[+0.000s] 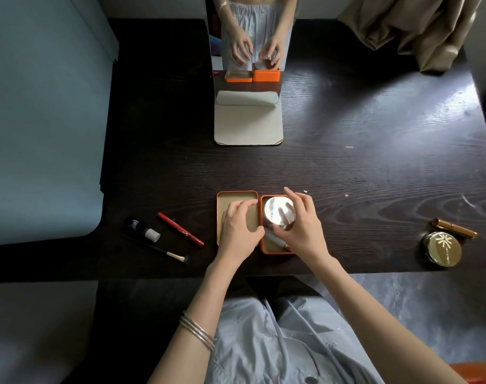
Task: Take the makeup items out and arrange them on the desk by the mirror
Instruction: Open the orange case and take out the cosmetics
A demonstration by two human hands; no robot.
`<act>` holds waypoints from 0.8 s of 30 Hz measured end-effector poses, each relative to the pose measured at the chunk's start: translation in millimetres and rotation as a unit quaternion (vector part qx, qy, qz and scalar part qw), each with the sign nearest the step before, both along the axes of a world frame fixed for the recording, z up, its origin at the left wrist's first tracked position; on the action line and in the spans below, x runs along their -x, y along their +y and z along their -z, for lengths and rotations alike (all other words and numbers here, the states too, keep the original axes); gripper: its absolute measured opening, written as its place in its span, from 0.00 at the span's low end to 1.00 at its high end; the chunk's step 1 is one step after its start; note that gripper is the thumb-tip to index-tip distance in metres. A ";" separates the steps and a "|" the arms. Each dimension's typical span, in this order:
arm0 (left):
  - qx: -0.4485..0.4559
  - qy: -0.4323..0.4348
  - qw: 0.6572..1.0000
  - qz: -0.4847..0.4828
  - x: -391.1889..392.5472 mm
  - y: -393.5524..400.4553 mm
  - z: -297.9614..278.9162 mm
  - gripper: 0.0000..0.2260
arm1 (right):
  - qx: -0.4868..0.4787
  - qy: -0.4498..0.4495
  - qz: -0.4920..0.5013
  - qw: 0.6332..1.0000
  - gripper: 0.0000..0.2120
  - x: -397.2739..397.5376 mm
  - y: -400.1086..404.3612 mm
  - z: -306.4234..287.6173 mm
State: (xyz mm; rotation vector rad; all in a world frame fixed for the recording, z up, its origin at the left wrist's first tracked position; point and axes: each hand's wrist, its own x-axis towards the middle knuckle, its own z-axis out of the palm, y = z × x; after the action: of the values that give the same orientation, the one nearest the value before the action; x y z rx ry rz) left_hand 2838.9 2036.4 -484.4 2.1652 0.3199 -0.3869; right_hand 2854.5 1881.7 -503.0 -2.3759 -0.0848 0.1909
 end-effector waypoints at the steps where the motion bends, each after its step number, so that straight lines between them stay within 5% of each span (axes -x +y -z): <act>1: 0.003 -0.001 1.000 0.002 -0.9 -0.7 -0.4 0.24 | -0.015 -0.008 0.007 1.000 0.40 -0.1 -1.8 -2.8; 11: -0.044 -0.035 0.993 0.103 -7.5 -18.2 0.9 0.21 | -0.041 -0.048 0.143 0.988 0.35 -20.2 -52.8 -11.0; 24: -0.130 -0.067 0.972 0.184 -18.9 -31.9 1.8 0.18 | -0.013 0.023 0.149 0.988 0.37 -17.5 -74.0 12.0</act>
State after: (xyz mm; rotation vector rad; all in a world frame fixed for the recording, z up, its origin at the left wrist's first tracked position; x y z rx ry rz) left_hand 2857.8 2004.4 -486.1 2.4994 -0.1192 -0.4198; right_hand 2872.0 1807.7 -515.0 -2.3229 0.2870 0.0989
